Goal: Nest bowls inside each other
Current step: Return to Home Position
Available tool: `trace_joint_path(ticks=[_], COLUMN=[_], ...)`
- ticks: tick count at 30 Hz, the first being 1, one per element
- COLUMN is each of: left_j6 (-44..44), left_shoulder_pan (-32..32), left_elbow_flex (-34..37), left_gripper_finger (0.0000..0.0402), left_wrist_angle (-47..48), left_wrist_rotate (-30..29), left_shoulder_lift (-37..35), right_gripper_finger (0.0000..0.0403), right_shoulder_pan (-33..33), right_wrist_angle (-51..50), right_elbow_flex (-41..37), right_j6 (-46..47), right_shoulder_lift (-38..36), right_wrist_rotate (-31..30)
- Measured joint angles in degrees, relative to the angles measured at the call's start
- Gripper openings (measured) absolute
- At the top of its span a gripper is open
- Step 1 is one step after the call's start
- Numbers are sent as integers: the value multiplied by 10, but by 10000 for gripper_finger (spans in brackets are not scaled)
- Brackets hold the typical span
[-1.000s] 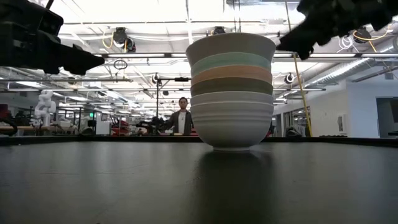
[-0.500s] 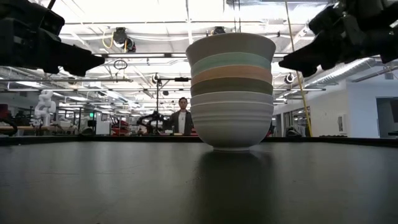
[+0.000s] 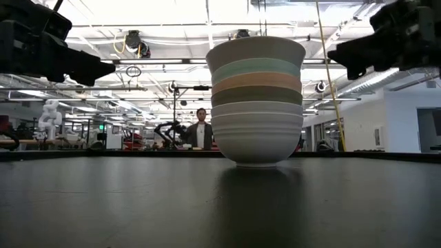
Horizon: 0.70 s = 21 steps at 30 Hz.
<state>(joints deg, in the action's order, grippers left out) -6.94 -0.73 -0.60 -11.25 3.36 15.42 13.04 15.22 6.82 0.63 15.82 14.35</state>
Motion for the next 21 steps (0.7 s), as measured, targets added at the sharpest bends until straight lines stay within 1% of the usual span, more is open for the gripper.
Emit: trace_joint_path(ticks=[2, 8, 12, 15, 18, 21], left_j6=[0, 0, -2, -4, -19, -32], left_shoulder_pan=[0, 0, 0, 0, 0, 0], left_elbow_flex=[0, 0, 0, 0, 0, 0], left_gripper_finger=[225, 225, 225, 225, 225, 225], left_wrist_angle=[0, 0, 0, 0, 20, 28], left_wrist_rotate=[0, 0, -8, -25, -42, -50], left_shoulder_lift=[0, 0, 0, 0, 0, 0], right_gripper_finger=[141, 141, 141, 141, 141, 141], right_shoulder_pan=[-5, -16, -24, -27, -26, -27], right_wrist_angle=[0, 10, -8, -23, -63, -67], right_elbow_flex=[-18, -57, -57, -58, -58, -59], right_j6=[-10, -15, -15, -26, -32, -33], right_shoulder_lift=[-21, -75, -90, -99, -102, -102], right_wrist_rotate=[10, 12, 12, 12, 9, 17])
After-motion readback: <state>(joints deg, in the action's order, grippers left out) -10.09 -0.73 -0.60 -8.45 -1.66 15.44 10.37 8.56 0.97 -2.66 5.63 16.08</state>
